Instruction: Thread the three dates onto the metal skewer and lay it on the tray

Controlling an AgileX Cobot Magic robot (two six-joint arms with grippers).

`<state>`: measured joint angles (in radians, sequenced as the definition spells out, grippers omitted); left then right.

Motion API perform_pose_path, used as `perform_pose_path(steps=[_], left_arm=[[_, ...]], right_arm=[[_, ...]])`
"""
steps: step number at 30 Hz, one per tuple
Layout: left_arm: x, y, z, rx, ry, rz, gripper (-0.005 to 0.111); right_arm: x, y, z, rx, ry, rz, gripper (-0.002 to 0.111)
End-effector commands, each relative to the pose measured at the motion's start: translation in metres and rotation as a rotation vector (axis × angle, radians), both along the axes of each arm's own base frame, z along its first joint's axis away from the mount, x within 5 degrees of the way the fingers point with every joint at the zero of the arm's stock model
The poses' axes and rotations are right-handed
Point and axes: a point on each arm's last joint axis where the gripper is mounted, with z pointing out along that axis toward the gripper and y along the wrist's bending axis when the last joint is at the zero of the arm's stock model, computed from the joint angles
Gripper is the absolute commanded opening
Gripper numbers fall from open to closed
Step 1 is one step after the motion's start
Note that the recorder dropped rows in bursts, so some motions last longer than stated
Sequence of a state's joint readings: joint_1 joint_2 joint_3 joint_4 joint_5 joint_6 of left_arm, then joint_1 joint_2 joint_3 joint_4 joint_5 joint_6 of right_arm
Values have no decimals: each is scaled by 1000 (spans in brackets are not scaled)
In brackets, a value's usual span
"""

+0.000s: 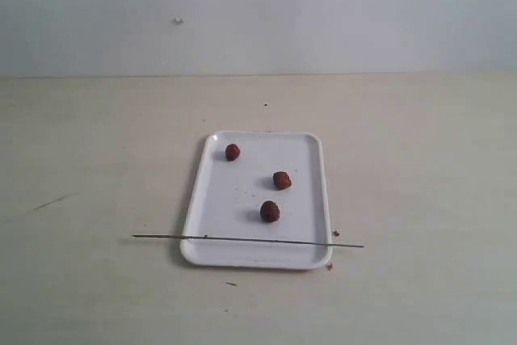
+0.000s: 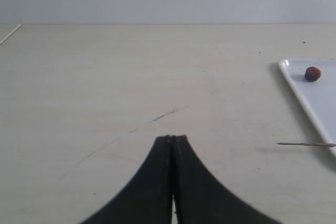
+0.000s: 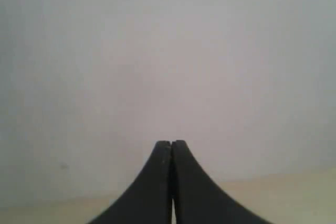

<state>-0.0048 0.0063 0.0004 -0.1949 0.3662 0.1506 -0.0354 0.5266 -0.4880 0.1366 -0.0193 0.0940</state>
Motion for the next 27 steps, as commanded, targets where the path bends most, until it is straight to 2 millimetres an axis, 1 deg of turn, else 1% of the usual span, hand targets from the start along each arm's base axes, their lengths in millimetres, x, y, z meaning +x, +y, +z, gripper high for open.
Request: perform_pose_path(steps=[1,3,5,7,9,11,13,15,17,19,21,22,25,27], left_arm=[[0,0,1,1,-11,5,0],[0,0,1,1,-11,5,0],[0,0,1,1,-11,5,0],[0,0,1,1,-11,5,0],[0,0,1,1,-11,5,0],[0,0,1,1,-11,5,0],[0,0,1,1,-11,5,0],[0,0,1,1,-11,5,0],[0,0,1,1,-11,5,0],[0,0,1,1,-11,5,0],[0,0,1,1,-11,5,0],[0,0,1,1,-11,5,0],[0,0,1,1,-11,5,0],[0,0,1,1,-11,5,0]], right_arm=[[71,1,20,-288,470,87,0],[104,2,18,-442,734,207,0],[131,9,9,-465,930,331,0],[156,24,-8,-561,1110,526,0],[174,46,-28,-687,1245,742,0],[188,70,-48,-792,1269,883,0],[195,96,-72,-865,1302,999,0],[196,120,-92,-933,1327,1094,0],[198,139,-113,-970,1339,1146,4],[199,156,-130,-1002,1337,1180,11],[199,164,-141,-1025,1354,1199,18],[199,168,-148,-1042,1364,1213,23],[202,174,-160,-1053,1358,1219,34],[207,176,-165,-1056,1323,1201,37]])
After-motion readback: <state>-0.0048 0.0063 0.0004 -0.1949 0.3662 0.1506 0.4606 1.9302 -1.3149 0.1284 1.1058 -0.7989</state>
